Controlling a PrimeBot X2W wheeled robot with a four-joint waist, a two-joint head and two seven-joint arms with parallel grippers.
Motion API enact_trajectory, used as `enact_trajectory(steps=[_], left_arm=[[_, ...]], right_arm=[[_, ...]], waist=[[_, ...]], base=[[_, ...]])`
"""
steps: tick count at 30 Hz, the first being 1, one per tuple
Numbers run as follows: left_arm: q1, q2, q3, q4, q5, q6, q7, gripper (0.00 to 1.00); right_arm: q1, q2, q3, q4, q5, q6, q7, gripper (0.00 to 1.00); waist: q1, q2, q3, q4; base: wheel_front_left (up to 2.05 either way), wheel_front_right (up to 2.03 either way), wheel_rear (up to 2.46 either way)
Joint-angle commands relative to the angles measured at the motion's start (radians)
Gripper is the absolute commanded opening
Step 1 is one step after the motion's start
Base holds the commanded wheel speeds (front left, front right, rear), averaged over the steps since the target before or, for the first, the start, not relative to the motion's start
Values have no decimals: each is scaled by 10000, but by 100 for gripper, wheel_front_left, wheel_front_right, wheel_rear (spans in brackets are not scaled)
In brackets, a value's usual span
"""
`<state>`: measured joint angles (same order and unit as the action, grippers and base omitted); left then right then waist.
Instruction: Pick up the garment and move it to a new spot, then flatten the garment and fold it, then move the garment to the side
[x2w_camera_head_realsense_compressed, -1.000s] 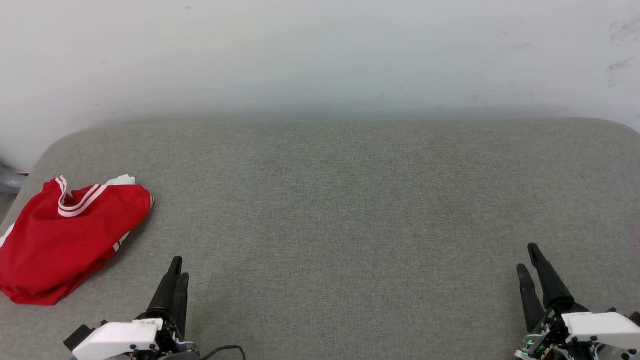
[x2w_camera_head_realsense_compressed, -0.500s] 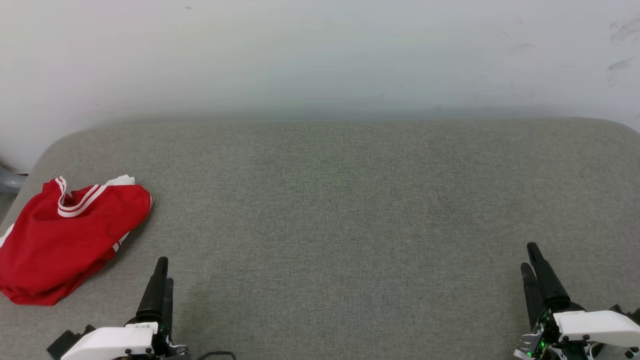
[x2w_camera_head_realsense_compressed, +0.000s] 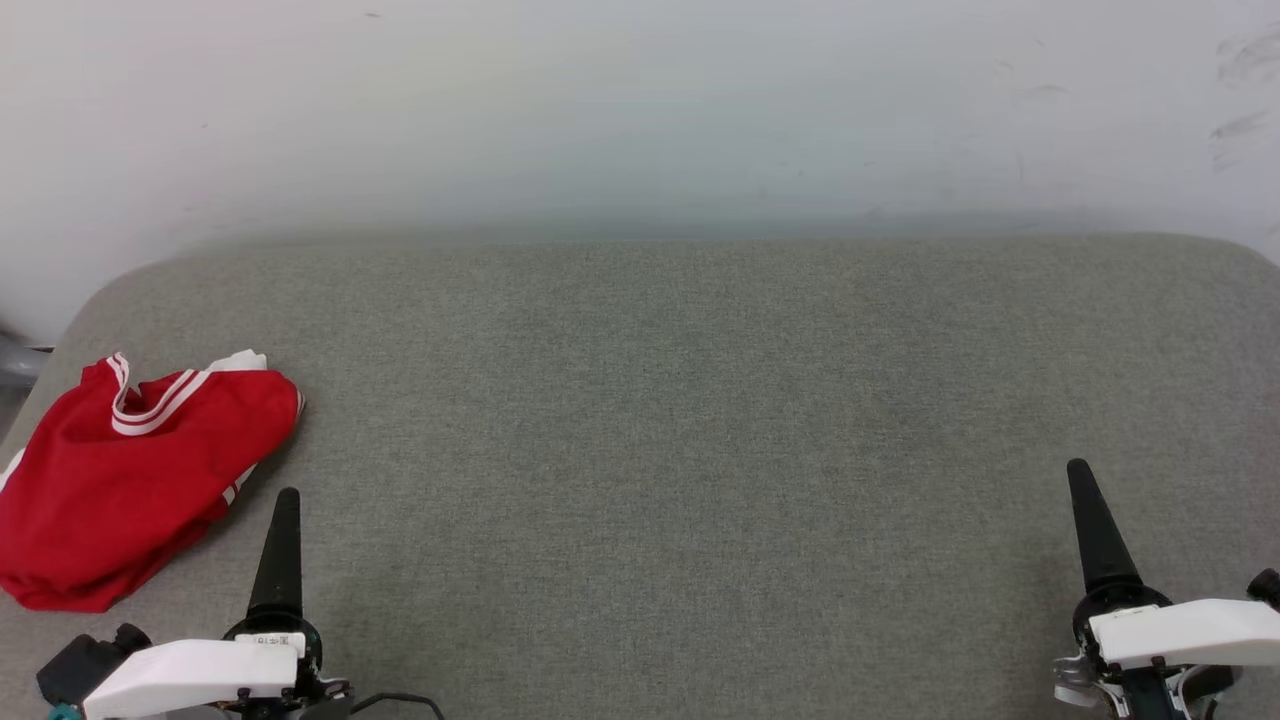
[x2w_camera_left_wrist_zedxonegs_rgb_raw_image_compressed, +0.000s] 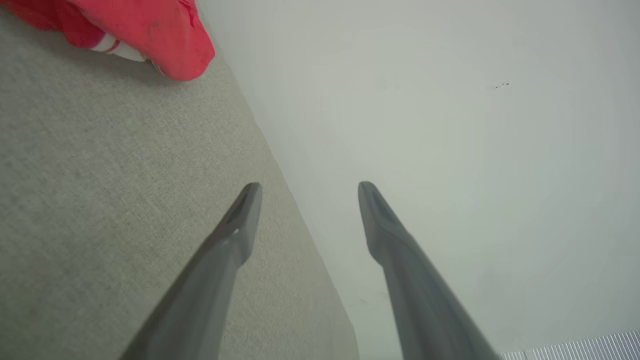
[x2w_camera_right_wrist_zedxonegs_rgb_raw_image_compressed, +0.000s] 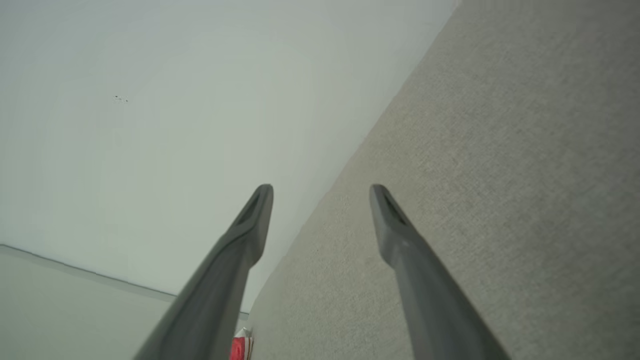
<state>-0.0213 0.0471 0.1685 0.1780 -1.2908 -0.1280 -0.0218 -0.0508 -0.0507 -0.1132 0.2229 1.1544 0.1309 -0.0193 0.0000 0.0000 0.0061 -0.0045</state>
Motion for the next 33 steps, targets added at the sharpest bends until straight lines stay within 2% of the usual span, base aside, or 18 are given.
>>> enact_trajectory(steps=[1, 9, 20, 33], left_arm=[[14, 21, 55, -420, 622, -18, -129, 100], [195, 23, -379, -1242, 2344, -21, -419, 100], [397, 25, -963, -2069, 4588, -12, -746, 100], [566, 46, -2006, -2595, 7500, 506, -1132, 100]], right_arm=[[-117, -3, -3, -366, -849, 0, -141, 100], [-103, -2, 227, -1130, -3398, -1, -432, 100], [53, -1, 577, -1600, -5674, -1, -760, 100], [233, 1, 795, -1670, -8092, -2, -1156, 100]], waist=[[0, 0, 8, -7], [0, 0, 38, -39], [0, 0, 54, -86], [0, 0, 63, -148]], base=[[0, 0, 0], [0, 0, 0], [0, 0, 0], [0, 0, 0]])
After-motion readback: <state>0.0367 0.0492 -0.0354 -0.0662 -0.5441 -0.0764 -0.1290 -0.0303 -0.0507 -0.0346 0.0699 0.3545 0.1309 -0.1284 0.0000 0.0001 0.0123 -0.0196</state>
